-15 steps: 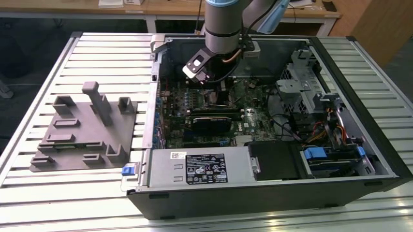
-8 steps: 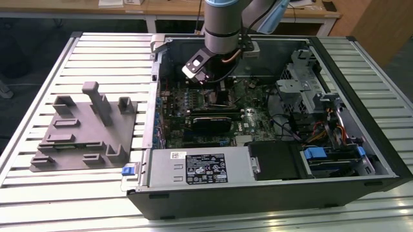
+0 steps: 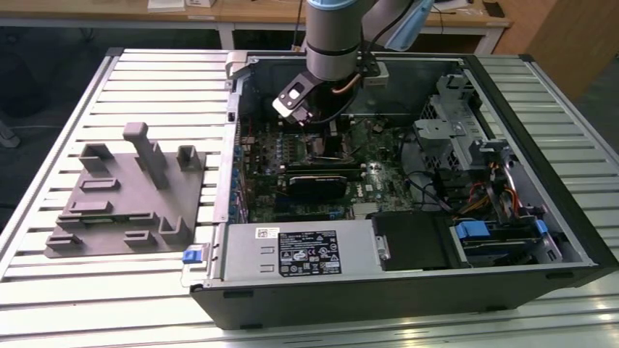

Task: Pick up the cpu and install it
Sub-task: 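Place the cpu into insertion slot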

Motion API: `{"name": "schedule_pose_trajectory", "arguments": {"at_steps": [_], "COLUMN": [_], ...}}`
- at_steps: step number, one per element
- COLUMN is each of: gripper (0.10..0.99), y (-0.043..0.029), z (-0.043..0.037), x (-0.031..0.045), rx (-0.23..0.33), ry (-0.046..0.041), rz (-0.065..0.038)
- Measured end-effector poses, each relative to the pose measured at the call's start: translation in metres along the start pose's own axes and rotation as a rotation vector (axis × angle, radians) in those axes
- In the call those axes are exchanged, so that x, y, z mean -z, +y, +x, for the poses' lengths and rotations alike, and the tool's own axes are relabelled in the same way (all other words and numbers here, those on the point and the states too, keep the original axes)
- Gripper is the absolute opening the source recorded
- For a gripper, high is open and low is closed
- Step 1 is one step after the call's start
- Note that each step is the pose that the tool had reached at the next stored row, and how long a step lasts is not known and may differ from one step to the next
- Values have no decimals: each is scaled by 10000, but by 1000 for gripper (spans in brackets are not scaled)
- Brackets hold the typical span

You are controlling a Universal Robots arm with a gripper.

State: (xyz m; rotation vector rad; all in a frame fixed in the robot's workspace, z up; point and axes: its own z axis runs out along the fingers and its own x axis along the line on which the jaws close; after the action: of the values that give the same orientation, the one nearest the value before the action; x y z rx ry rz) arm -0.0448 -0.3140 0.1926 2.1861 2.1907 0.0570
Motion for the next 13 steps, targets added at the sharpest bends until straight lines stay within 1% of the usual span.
{"name": "schedule_pose_trajectory", "arguments": {"at_steps": [5,7,8,11,13], "gripper": [541,553,616,616,616], "y": [0,0,0,0,0], "z": [2,2,2,2,2], "x": [-1,-1,0,0,1], "rx": [0,0,0,0,1], "ry": [2,1,0,-1,-21], "rz": [-1,-1,0,0,0]}}
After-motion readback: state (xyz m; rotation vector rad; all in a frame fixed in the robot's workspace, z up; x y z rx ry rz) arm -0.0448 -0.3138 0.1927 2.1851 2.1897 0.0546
